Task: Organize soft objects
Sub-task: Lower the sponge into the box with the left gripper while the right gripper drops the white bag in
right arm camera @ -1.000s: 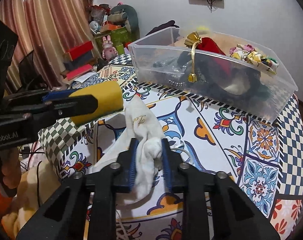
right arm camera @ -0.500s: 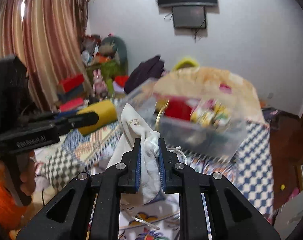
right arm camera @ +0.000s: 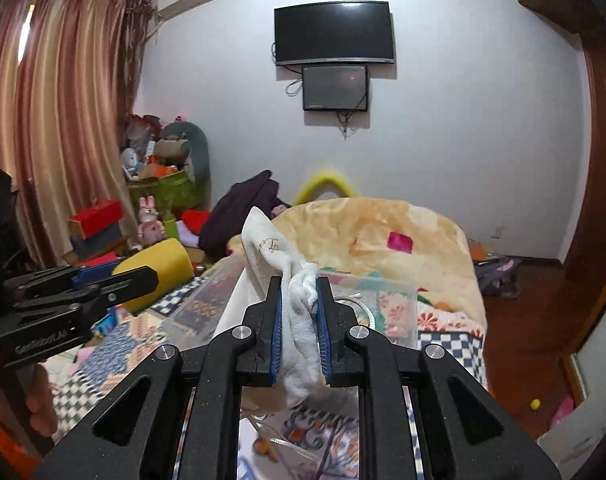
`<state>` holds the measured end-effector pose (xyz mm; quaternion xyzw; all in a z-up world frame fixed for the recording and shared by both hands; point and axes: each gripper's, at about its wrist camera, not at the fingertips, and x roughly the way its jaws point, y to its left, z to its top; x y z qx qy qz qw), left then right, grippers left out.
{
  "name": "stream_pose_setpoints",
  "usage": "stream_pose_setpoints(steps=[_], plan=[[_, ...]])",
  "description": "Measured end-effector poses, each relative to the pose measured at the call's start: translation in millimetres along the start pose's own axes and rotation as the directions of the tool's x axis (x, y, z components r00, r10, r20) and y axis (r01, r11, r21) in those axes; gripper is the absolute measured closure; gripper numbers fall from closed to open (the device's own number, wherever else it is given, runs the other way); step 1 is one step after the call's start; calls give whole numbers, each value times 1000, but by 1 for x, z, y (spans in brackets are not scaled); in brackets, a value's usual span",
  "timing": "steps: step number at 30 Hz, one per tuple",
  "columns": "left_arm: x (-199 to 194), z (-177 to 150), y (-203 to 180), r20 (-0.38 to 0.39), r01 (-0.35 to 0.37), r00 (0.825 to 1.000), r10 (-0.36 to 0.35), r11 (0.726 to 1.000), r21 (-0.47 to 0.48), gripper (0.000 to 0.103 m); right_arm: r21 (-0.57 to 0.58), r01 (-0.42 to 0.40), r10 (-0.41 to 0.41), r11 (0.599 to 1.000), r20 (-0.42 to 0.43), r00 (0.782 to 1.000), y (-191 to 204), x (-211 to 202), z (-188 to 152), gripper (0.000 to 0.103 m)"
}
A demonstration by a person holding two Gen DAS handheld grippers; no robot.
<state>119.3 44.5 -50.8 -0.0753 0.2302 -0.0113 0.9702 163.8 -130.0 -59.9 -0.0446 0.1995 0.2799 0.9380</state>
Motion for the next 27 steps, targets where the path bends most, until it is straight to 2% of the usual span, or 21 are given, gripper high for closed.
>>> stream_pose_setpoints(steps=[11,19,22,27], plan=[[49,-4,9,-81,-19,997,18,1000,-20,67,72,6,0,997,-81,997,-9,45,-13,89],[85,-19,17,-180,-25,983,19,999,-29,67,99,-4,19,995,-155,988,-13,61,-22,85],[89,-23,16,-192,-35,981,30,999,-19,66,112,-10,29,994,-167,985,-15,60,-23,78],[86,-25,15,-195,-31,980,27,999,-19,51,119,-4,23,993,-164,986,-16,54,-20,58]])
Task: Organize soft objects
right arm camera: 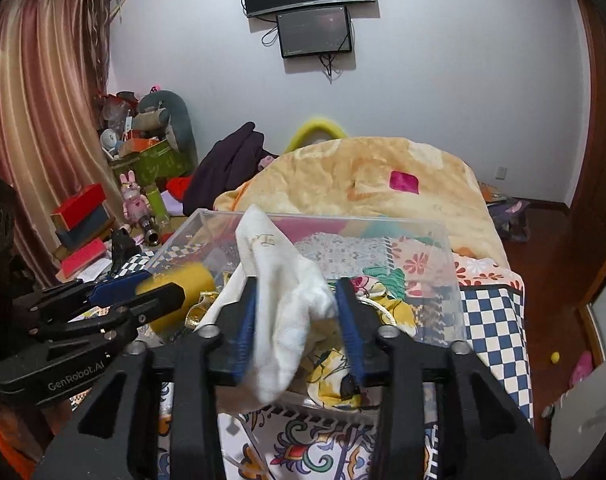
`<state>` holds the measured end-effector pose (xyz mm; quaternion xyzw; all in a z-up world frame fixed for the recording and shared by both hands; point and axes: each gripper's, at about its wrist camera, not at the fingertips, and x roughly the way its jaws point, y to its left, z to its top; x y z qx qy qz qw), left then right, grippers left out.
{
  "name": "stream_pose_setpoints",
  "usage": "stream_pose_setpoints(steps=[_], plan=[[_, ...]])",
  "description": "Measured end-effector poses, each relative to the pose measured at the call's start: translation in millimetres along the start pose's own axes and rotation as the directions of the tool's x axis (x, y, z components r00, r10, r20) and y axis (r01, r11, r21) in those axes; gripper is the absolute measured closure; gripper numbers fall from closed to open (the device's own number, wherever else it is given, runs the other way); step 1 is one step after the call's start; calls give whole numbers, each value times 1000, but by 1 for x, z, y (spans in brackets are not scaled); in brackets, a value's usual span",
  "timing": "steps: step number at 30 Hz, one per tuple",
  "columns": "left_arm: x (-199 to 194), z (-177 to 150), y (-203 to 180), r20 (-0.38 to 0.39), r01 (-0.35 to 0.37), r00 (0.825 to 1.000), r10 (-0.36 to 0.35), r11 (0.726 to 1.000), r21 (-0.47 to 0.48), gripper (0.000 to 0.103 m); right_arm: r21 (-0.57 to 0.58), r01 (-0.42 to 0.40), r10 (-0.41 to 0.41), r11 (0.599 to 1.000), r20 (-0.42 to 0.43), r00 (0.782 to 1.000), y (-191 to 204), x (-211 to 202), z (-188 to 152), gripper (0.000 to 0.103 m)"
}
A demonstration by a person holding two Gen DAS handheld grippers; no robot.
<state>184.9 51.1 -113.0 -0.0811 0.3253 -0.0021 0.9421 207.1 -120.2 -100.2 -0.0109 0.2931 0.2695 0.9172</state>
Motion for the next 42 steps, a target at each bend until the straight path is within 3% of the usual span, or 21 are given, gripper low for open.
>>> stream_pose_setpoints(steps=[2,8,14,20,26,30,32,37,42], plan=[[-5,1,0,11,-5,1000,5,1000,0,47,-3,2,-2,1000,15,1000,0,-6,1,50],[-29,8,1,56,28,998,-27,999,-15,46,-17,-3,4,1000,69,998,2,-30,10,46],[-73,18,-5,155,39,987,-39,999,4,46,-36,-4,10,999,158,987,5,-68,21,44],[-123,26,-16,264,62,962,-68,998,33,41,-50,-28,40,998,259,965,11,-109,27,32],[-171,24,-26,376,77,922,-94,995,61,37,-61,-22,41,998,333,942,16,-138,25,26],[-191,21,-32,402,79,910,-106,993,84,34,-69,-16,39,998,358,933,20,-146,24,25],[-196,20,-34,413,70,905,-101,994,89,22,-69,-8,33,998,367,930,22,-149,21,17],[-206,15,-39,434,51,896,-92,993,106,21,-78,-14,43,997,378,925,27,-151,18,16],[-209,11,-43,442,32,893,-81,993,117,12,-65,-11,36,998,391,920,26,-155,11,1]])
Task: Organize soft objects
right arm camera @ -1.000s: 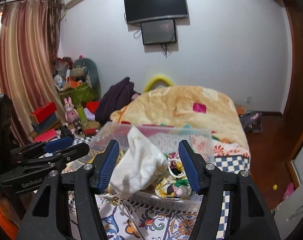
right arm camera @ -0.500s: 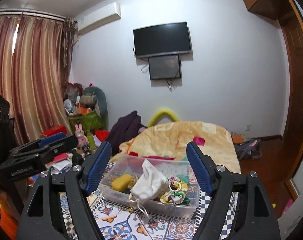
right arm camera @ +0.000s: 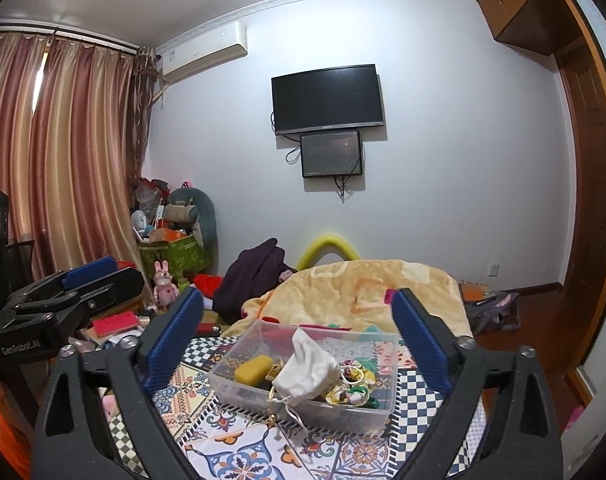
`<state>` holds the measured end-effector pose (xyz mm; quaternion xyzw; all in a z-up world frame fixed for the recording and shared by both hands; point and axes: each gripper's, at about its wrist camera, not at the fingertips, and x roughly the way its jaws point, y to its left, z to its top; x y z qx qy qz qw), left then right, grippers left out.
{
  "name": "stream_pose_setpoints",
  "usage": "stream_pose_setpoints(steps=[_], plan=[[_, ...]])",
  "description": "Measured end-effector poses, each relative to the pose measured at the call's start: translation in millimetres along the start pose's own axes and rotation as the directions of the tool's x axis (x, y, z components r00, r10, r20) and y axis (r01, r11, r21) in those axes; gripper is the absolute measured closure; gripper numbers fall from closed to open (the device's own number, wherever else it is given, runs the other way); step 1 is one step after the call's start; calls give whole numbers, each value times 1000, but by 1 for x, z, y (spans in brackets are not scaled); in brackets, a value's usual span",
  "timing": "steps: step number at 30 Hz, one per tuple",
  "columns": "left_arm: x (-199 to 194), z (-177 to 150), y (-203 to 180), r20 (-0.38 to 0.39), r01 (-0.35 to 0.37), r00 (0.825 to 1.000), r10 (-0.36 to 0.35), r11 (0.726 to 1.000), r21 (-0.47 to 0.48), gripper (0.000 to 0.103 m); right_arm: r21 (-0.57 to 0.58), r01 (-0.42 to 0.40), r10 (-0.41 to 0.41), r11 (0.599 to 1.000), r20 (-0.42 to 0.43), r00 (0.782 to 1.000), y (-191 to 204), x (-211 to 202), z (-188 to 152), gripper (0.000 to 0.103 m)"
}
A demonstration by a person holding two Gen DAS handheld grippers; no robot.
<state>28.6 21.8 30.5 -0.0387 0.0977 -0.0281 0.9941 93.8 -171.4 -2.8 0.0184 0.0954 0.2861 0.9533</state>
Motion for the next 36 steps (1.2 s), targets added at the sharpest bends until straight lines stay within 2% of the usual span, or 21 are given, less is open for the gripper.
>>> stream_pose_setpoints(steps=[3,8,36], plan=[[-1,-2,2,-2,6,1000,-6,1000,-7,4,12,0,0,1000,0,1000,-3,-1,-2,0],[0,-2,4,-2,-8,1000,8,1000,-14,2,15,9,-9,1000,-1,1000,-5,-2,-4,0],[2,-7,2,-20,-18,1000,18,1000,-5,0,21,19,-19,1000,6,1000,-8,-8,-5,0]])
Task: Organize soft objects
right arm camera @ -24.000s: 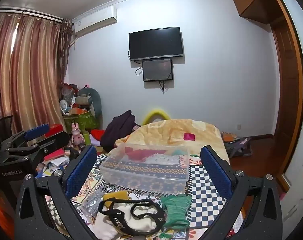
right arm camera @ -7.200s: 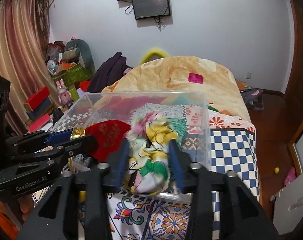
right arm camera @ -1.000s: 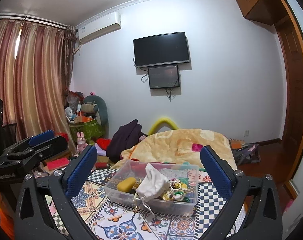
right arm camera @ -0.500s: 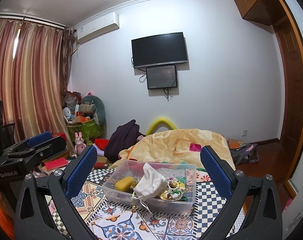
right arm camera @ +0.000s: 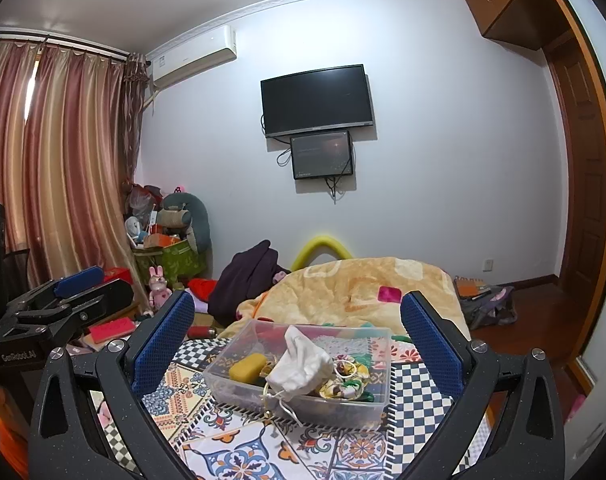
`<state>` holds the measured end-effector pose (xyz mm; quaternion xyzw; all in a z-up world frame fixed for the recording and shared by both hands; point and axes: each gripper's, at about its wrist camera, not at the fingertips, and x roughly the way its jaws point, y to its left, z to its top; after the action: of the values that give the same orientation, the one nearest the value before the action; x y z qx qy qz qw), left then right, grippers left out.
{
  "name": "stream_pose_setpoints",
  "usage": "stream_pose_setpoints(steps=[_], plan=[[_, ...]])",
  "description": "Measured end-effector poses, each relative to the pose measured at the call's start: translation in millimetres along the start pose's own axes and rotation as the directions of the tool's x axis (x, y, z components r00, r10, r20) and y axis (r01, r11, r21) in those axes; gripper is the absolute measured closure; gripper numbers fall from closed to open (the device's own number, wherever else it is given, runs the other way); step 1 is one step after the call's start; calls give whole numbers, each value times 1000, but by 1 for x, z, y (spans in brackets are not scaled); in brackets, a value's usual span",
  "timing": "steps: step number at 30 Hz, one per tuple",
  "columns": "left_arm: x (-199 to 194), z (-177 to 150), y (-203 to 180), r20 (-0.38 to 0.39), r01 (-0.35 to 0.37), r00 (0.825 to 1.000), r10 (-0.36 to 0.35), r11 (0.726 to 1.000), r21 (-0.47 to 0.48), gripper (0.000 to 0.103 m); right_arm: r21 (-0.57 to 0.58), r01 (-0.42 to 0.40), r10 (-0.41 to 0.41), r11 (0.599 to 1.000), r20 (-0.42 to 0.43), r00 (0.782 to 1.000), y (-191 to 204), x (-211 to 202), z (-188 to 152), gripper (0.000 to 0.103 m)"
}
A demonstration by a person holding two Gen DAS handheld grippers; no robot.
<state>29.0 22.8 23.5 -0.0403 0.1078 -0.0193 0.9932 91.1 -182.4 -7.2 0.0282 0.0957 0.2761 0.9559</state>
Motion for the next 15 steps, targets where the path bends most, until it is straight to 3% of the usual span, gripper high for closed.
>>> stream_pose_setpoints(steps=[15], plan=[[3,-2,-1,-15,4,1000,-4,1000,14,0,-4,7,-7,1000,-1,1000,-1,-3,0,0]])
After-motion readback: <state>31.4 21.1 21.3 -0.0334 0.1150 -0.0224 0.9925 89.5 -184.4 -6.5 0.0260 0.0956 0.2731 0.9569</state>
